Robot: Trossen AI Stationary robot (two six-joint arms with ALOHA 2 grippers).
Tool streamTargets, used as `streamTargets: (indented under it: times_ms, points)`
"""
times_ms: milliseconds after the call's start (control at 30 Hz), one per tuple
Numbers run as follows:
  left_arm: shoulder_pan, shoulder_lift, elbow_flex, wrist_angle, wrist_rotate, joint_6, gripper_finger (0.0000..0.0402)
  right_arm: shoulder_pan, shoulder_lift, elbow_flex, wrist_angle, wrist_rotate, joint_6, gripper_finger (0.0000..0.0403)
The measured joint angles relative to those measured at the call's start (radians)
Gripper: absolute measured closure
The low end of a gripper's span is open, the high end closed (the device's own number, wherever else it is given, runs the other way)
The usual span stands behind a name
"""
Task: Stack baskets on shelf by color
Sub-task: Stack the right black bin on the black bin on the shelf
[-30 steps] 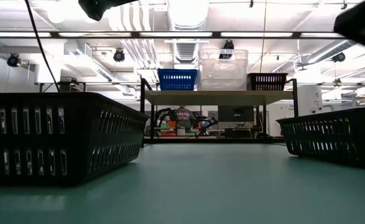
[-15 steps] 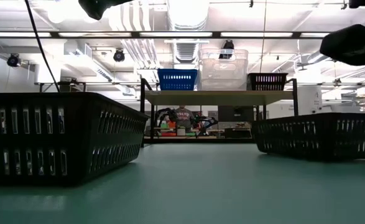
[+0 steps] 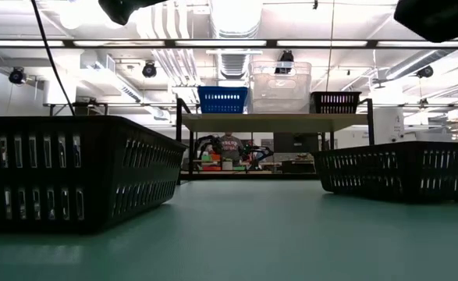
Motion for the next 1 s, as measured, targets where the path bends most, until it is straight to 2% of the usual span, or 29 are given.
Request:
streamTargets:
  times_ms: [300, 467, 567, 667, 833, 1000]
  points:
    - [0.000, 0.000, 0.000, 0.000, 0.000, 0.000, 0.0291, -0.057, 0.025, -0.030, -0.106, 0.075, 0.000, 0.0254]
    - [0.000, 0.000, 0.000, -0.001, 0.000, -0.001, 0.0291, -0.085, 0.037, -0.086, -0.096, 0.078, -0.029, 0.0230]
    - [0.000, 0.000, 0.000, -0.001, 0.000, -0.001, 0.0291, -0.096, 0.034, -0.127, -0.051, 0.080, -0.054, 0.0244]
    - [0.000, 0.000, 0.000, 0.001, 0.000, -0.002, 0.0291, -0.107, 0.034, -0.159, -0.004, 0.065, -0.085, 0.0276]
    - [0.000, 0.000, 0.000, 0.002, 0.000, -0.007, 0.0291, -0.113, 0.032, -0.162, 0.019, 0.046, -0.145, 0.0374]
    - [-0.001, 0.000, 0.000, 0.002, 0.000, -0.007, 0.0291, -0.109, 0.017, -0.055, -0.051, -0.009, -0.171, 0.0392]
